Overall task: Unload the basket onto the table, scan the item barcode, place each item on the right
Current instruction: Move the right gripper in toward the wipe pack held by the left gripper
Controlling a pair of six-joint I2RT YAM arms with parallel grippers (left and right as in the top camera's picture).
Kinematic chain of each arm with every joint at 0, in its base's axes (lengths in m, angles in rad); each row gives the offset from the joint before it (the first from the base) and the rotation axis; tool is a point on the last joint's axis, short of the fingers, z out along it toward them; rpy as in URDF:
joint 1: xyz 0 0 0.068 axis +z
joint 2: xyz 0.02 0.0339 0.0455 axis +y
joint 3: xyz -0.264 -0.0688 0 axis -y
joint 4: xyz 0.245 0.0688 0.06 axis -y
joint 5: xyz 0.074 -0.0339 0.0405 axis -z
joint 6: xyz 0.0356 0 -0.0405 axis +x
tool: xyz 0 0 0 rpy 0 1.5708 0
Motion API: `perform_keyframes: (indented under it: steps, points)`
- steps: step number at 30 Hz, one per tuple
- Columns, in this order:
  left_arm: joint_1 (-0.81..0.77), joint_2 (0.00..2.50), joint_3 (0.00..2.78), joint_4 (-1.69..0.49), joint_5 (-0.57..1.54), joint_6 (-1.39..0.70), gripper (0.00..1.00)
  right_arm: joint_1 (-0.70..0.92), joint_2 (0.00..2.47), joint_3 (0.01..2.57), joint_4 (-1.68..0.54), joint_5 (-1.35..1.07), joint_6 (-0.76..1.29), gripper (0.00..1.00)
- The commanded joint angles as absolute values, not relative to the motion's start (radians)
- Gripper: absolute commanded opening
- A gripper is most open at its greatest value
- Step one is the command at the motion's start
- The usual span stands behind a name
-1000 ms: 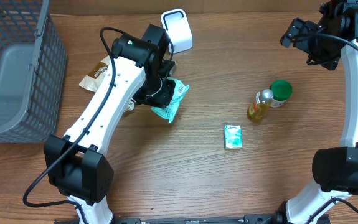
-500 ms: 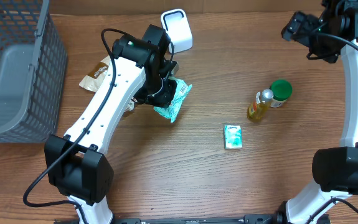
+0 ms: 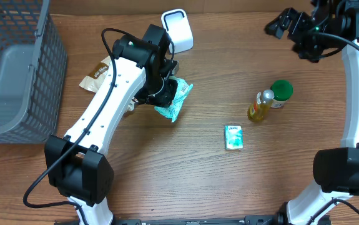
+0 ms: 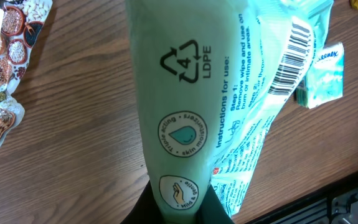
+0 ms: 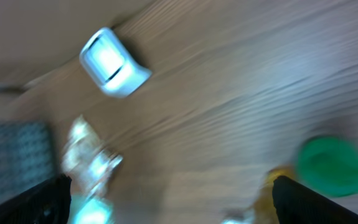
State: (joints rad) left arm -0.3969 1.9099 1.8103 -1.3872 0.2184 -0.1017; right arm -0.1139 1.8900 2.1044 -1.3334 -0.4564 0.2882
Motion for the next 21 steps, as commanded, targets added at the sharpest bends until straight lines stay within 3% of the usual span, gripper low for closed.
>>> perform_keyframes:
  steps: [1, 15, 21]
  points:
    - [-0.391, 1.907, 1.804, -1.379, 0.244, -0.113, 0.04, -0.087, 1.874, 2.096, -1.369, -0.668, 0.278, 1.0]
    - [-0.389, 1.908, 1.805, -1.36, 0.336, -0.104, 0.04, 0.167, 1.874, 1.955, -1.304, -0.638, 0.235, 1.0]
    - [-0.345, 1.908, 1.804, -1.377, 0.498, -0.027, 0.04, 0.226, 1.874, 1.949, -1.248, -0.651, 0.24, 1.0]
